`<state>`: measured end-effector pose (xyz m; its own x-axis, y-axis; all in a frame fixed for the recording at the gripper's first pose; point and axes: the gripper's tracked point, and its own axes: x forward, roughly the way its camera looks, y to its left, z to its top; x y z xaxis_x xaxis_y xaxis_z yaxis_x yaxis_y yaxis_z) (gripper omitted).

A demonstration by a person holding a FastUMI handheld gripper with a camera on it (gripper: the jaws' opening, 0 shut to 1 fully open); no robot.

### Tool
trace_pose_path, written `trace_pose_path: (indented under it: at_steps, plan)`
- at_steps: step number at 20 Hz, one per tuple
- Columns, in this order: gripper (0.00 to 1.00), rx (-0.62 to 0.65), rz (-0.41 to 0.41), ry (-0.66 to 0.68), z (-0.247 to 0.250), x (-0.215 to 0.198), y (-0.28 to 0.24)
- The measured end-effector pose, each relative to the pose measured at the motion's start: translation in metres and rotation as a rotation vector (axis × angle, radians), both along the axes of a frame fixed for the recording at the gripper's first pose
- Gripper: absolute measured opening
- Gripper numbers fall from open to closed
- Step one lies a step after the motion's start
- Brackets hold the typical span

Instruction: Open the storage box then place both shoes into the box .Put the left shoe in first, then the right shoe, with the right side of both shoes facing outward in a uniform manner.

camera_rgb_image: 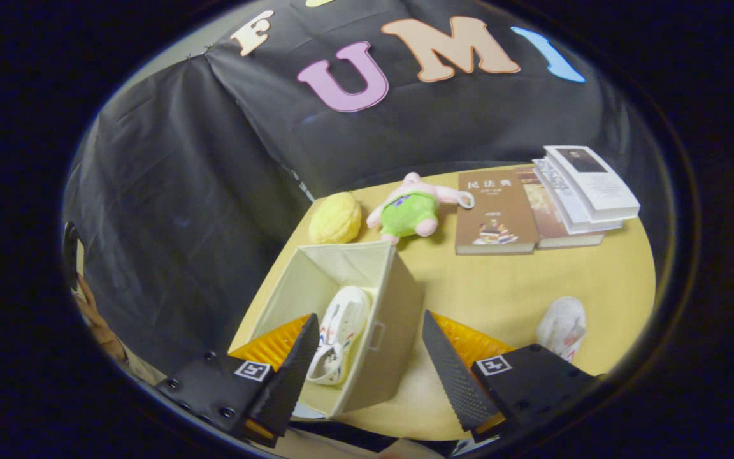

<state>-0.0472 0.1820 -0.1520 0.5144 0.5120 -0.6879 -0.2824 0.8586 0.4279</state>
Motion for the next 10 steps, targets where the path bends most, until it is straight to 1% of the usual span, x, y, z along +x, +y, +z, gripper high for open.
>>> trace_pose_path:
  at_steps: [6,10]
  plan:
    - [1.00,-0.115,-0.087,-0.031,-0.011,0.012,-0.091]
    - [1.00,-0.185,-0.115,-0.033,-0.027,0.016,-0.139]
